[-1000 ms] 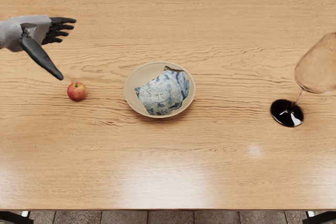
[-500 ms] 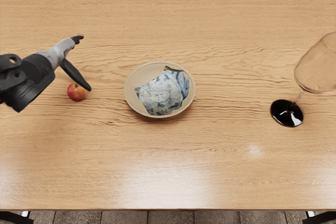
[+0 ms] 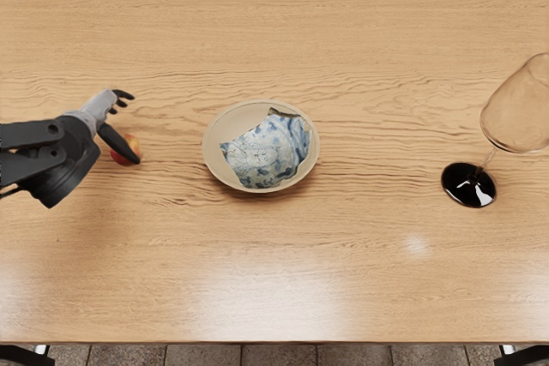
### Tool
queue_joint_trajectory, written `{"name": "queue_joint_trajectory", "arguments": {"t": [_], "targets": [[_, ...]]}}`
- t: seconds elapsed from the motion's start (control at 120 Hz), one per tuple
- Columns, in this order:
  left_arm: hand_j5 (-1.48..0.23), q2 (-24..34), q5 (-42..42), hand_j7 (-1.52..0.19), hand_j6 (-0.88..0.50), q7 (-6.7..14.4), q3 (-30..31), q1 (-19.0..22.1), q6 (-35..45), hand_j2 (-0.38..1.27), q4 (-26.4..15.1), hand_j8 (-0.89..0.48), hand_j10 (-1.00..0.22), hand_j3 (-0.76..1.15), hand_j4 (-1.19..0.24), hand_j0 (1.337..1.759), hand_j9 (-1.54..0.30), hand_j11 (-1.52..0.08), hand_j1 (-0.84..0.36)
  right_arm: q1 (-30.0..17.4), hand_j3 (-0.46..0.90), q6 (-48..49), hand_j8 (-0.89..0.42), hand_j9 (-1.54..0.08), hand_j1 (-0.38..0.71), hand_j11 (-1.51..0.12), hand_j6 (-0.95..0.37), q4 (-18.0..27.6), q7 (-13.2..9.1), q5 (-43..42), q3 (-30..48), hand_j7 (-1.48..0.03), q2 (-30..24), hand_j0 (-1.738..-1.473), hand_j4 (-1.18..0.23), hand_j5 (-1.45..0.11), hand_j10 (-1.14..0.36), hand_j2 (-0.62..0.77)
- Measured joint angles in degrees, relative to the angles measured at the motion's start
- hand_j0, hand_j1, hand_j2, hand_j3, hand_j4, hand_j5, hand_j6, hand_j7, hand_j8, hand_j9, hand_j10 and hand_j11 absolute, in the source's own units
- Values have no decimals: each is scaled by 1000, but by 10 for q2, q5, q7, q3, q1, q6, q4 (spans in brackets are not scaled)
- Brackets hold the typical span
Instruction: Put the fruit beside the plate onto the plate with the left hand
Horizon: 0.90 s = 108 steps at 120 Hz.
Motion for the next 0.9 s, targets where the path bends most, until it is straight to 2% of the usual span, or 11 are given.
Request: {"name": "queue_joint_trajectory", "arguments": {"t": [0.258,0.55,0.6,0.733,0.817,0.9], "targets": [[-450,3,1,-449,-348,14,7,0,1,71,-15,-348,-347,0,-347,1658,-449,-449,-64,0,0,0,0,0,-349,0,0,0,0,0,0,0,0,-1658,0,0,0,0],[-641,5,1,-641,-491,17,13,0,1,111,-17,-491,-491,0,-490,1658,-641,-641,-222,0,0,0,0,0,-349,0,0,0,0,0,0,0,0,-1658,0,0,0,0],[-662,5,3,-662,-517,17,17,0,0,96,-17,-485,-511,0,-515,1657,-671,-671,-237,0,0,0,0,0,-349,0,0,0,0,0,0,0,0,-1658,0,0,0,0],[-729,7,7,-738,-475,17,21,0,0,58,-17,-429,-557,0,-580,1652,-774,-776,-236,0,0,0,0,0,-349,0,0,0,0,0,0,0,0,-1658,0,0,0,0],[-772,6,6,-791,-447,17,22,0,0,124,-17,-401,-582,0,-613,1651,-820,-822,-259,0,0,0,0,0,-349,0,0,0,0,0,0,0,0,-1658,0,0,0,0],[-812,7,3,-824,-478,18,23,-3,0,214,-17,-439,-613,0,-635,1652,-846,-850,-259,0,0,0,0,0,-349,0,0,0,0,0,0,0,0,-1658,0,0,0,0]]}}
